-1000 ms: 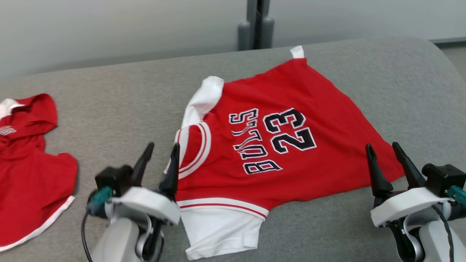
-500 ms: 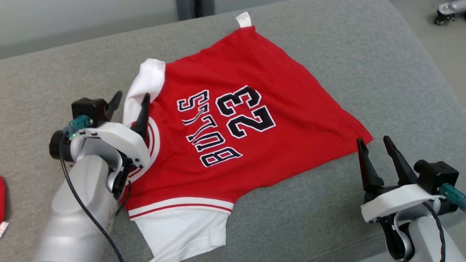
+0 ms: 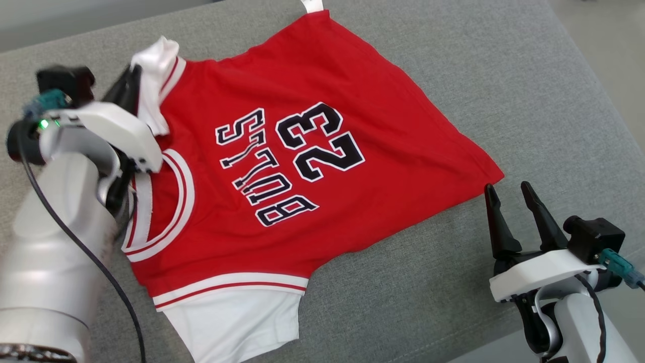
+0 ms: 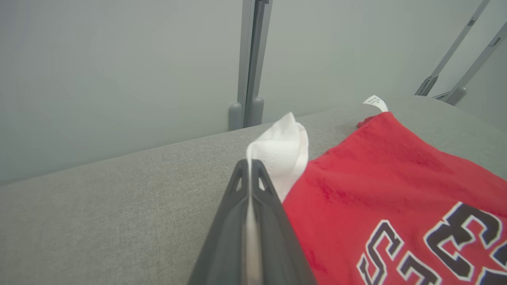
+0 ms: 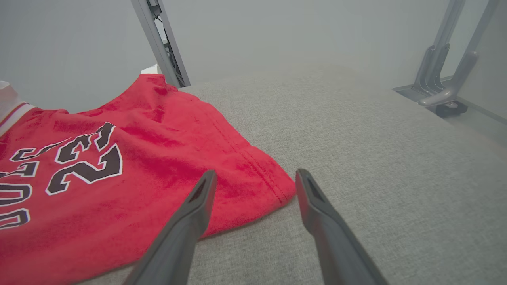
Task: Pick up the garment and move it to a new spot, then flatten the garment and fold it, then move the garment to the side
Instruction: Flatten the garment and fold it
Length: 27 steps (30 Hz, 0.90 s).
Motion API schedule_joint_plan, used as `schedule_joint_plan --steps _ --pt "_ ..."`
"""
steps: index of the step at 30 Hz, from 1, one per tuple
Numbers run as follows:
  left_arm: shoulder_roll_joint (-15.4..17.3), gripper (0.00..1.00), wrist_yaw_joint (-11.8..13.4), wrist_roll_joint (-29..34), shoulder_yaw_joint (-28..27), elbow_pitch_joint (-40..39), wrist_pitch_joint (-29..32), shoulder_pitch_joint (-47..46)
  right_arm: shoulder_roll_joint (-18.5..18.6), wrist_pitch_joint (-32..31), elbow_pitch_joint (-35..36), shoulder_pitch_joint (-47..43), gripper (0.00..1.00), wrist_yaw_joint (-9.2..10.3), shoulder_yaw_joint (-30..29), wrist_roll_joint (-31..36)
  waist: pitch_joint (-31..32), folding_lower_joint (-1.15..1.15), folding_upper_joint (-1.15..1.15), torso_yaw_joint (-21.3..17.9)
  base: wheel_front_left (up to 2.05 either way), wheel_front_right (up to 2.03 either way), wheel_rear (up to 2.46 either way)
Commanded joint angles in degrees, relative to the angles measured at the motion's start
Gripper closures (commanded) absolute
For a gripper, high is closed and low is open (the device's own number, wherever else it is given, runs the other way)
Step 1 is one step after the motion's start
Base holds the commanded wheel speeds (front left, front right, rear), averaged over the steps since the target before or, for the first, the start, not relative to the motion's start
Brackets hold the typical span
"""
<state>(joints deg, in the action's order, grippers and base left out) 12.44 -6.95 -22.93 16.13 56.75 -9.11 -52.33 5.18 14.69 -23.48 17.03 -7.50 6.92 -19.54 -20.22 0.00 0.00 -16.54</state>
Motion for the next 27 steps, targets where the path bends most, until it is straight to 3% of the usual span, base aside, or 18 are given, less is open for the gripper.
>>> schedule_joint_plan --steps 1,12,13,14,23,27 --pt "1.64 1.0 -0.36 -0.47 0.22 -0.33 0.73 -2.67 -0.3 0.51 -0.38 0.74 0.0 0.02 0.16 0.01 -0.76 0.0 0.0 -0.17 0.0 0.0 0.0" --pt "10.08 1.0 -0.55 -6.0 4.95 -4.4 12.08 -14.78 -1.62 0.69 -0.34 3.6 0.0 0.02 1.51 -0.68 -5.69 0.0 0.0 -1.32 0.0 0.0 0.0" --pt "11.01 0.87 -0.55 -6.73 5.27 -4.33 13.25 -15.77 -1.67 0.7 -0.29 3.95 0.0 0.02 1.66 -0.65 -6.17 0.0 0.0 -1.58 0.0 0.0 0.0" --pt "11.99 0.0 -0.55 -7.13 5.24 -4.18 13.76 -17.11 -1.73 0.7 -0.21 4.3 0.0 0.02 1.79 -0.64 -6.65 0.0 0.0 -1.78 0.0 0.0 0.0" --pt "13.73 0.0 1.74 -5.57 4.69 -0.74 7.27 -23.78 -2.15 0.71 -0.68 5.66 0.0 0.02 2.47 -0.39 -8.75 0.0 0.0 -2.0 0.0 0.0 0.0" --pt "12.17 0.0 1.55 -6.2 4.47 1.14 2.36 -23.04 -2.21 0.72 -0.27 5.84 0.0 0.02 2.01 -0.03 -8.15 0.0 0.0 -0.78 0.0 0.0 0.0"
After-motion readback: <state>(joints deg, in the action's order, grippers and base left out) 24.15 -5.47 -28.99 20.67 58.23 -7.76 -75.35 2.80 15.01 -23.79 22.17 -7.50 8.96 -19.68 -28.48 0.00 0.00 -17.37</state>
